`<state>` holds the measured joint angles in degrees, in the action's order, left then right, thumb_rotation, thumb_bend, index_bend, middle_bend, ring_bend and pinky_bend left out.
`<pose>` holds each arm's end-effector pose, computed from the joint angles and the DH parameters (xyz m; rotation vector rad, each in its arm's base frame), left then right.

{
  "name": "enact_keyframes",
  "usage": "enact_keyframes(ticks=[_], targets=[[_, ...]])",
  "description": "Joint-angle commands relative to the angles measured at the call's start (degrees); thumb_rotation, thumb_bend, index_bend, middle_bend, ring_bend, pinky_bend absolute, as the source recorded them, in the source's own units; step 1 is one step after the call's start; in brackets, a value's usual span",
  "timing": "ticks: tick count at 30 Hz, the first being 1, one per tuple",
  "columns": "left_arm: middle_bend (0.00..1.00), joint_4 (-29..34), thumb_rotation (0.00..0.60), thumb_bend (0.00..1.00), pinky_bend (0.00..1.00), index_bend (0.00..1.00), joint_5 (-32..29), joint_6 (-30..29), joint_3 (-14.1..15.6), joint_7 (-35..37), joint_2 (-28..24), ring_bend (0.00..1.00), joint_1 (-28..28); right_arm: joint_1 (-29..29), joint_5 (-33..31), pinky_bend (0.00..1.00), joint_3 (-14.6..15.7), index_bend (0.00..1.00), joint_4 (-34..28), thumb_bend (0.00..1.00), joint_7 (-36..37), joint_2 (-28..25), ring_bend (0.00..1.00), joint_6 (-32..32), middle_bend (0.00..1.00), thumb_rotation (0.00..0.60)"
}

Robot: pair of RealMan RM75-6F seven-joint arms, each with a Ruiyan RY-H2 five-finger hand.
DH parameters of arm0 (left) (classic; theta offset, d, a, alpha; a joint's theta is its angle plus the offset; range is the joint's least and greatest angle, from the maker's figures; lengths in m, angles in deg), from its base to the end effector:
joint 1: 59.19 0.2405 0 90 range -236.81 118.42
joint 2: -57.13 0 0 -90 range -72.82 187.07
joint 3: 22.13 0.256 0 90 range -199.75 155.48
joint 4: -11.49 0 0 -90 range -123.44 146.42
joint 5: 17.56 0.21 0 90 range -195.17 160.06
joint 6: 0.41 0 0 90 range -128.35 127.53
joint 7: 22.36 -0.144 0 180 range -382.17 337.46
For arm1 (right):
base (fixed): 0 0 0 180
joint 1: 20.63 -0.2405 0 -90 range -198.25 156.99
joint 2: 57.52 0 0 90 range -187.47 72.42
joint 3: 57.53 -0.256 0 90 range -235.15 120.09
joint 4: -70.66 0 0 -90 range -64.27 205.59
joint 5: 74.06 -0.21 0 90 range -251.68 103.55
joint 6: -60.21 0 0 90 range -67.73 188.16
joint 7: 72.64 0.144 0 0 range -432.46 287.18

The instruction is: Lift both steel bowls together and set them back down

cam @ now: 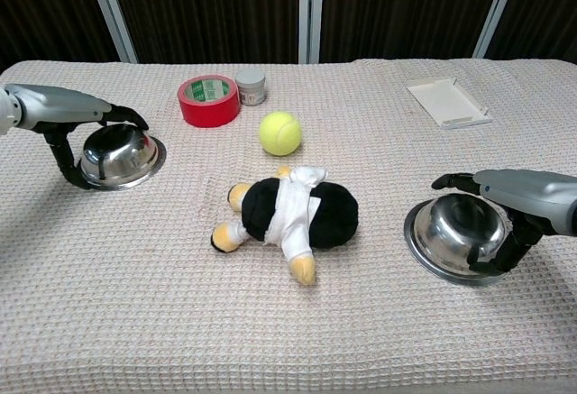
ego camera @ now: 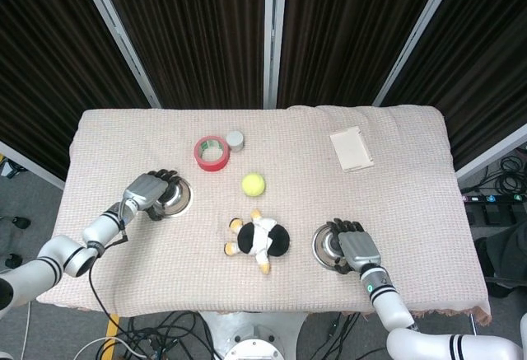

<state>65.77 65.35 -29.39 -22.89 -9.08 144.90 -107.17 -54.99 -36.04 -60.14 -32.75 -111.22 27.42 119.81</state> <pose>-0.2600 0.3973 -0.0082 -2.0751 -1.0220 -0.4382 -0.2054 -0.2495 -0.0272 1.7905 -1.3163 0.4677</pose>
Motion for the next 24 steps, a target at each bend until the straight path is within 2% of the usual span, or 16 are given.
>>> enact_keyframes(ticks=[1, 5, 7, 10, 13, 18, 24], targets=[[0.04, -0.8, 0.600, 0.06, 0.19, 0.13, 0.3, 0.0, 0.4, 0.7, 0.5, 0.00, -0.2, -0.3, -0.4, 0.08, 0.3, 0.00, 0.2, 0.17, 0.0, 0.2, 0.00, -0.1, 0.01, 0.600], [0.11, -2.0, 0.600, 0.06, 0.26, 0.18, 0.6, -1.0, 0.7, 1.9, 1.4, 0.04, 0.0, -0.5, -0.2, 0.15, 0.8, 0.00, 0.8, 0.19, 0.2, 0.5, 0.01, 0.6, 0.07, 0.600], [0.15, -2.8, 0.600, 0.06, 0.32, 0.22, 0.8, -1.3, 0.9, 2.2, 1.9, 0.09, 0.0, -0.6, -0.1, 0.20, 0.9, 0.01, 1.1, 0.20, 0.2, 0.9, 0.04, 1.1, 0.13, 0.600], [0.21, -4.0, 0.600, 0.07, 0.38, 0.26, 0.6, -1.1, 1.2, 3.0, 2.9, 0.15, 0.1, -0.3, 0.9, 0.27, 1.2, 0.08, 2.2, 0.22, 0.3, 2.3, 0.13, 2.8, 0.20, 0.600], [0.24, -4.9, 0.600, 0.09, 0.41, 0.29, 0.7, -1.4, 1.5, 3.5, 3.5, 0.18, 0.4, -0.1, 1.7, 0.29, 1.3, 0.14, 2.7, 0.23, 0.7, 2.9, 0.16, 3.5, 0.24, 0.600], [0.30, -5.4, 0.600, 0.12, 0.47, 0.34, 0.9, -5.6, 0.7, 4.8, 3.7, 0.25, 1.4, 0.9, 4.9, 0.35, 0.9, 0.25, 2.5, 0.25, 2.6, 3.0, 0.22, 5.8, 0.30, 0.600], [0.33, -0.2, 0.600, 0.13, 0.49, 0.37, -0.3, -14.5, -2.8, 6.1, 0.2, 0.28, 3.3, 3.8, 12.2, 0.36, 0.0, 0.28, -1.7, 0.26, 7.5, -0.7, 0.24, 11.0, 0.32, 0.600]])
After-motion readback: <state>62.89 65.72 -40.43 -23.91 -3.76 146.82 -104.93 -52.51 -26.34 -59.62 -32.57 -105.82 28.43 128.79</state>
